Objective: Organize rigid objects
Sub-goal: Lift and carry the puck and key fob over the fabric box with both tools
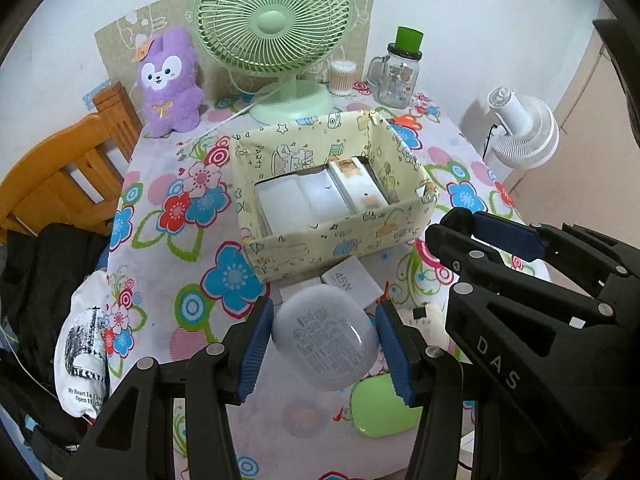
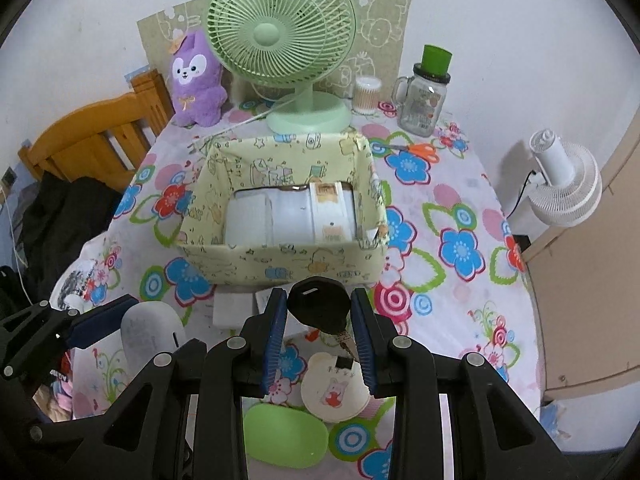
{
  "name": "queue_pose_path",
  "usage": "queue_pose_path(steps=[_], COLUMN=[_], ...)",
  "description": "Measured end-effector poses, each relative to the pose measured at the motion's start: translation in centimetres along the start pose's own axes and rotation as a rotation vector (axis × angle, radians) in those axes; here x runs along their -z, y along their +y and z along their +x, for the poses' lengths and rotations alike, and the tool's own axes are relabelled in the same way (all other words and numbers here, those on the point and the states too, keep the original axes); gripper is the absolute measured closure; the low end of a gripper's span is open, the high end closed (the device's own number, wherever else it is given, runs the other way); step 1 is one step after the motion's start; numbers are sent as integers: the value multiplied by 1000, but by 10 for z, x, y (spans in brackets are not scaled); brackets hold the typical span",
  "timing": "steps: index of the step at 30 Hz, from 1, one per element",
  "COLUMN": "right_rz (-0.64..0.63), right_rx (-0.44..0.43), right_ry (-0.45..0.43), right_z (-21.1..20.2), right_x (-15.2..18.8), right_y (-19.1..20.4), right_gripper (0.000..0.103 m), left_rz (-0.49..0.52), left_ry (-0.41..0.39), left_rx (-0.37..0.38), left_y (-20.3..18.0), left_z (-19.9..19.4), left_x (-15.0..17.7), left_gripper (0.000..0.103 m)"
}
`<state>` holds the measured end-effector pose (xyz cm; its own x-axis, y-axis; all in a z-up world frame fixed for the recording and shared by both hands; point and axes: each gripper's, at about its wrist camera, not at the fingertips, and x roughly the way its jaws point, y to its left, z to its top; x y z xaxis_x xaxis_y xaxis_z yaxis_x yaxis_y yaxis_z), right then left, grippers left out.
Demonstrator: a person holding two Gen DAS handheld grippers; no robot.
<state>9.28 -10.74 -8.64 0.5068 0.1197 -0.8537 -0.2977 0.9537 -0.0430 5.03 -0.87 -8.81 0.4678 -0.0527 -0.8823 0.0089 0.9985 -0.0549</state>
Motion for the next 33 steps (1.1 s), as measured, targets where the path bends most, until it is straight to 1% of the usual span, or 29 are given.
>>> queue_pose_path(steps=[4,7,11,21,33], right_rz=[-4,-11,-18,-48,-54], right_rx=[-21,-37,-48,-78,-101], right_ry=[1,0,-7,-5,-6], right_z=[3,3,7,23,41], right_x=[-10,-22,-35,-64,-88], right_y=[-2,-5,-8,-16,-28], right_gripper=[68,68,67,67,67], left_rz=[-13,-25,-33,-80,-97], left_ry=[-8,-11,-27,-34,-37], left_rx=[-15,-2,-14,-31,-41], left_y=[0,2,2,4,1], left_z=[1,0,3,19,38], left_x=[-12,-22,-35,-60,-87], left_gripper=[49,48,48,49,48])
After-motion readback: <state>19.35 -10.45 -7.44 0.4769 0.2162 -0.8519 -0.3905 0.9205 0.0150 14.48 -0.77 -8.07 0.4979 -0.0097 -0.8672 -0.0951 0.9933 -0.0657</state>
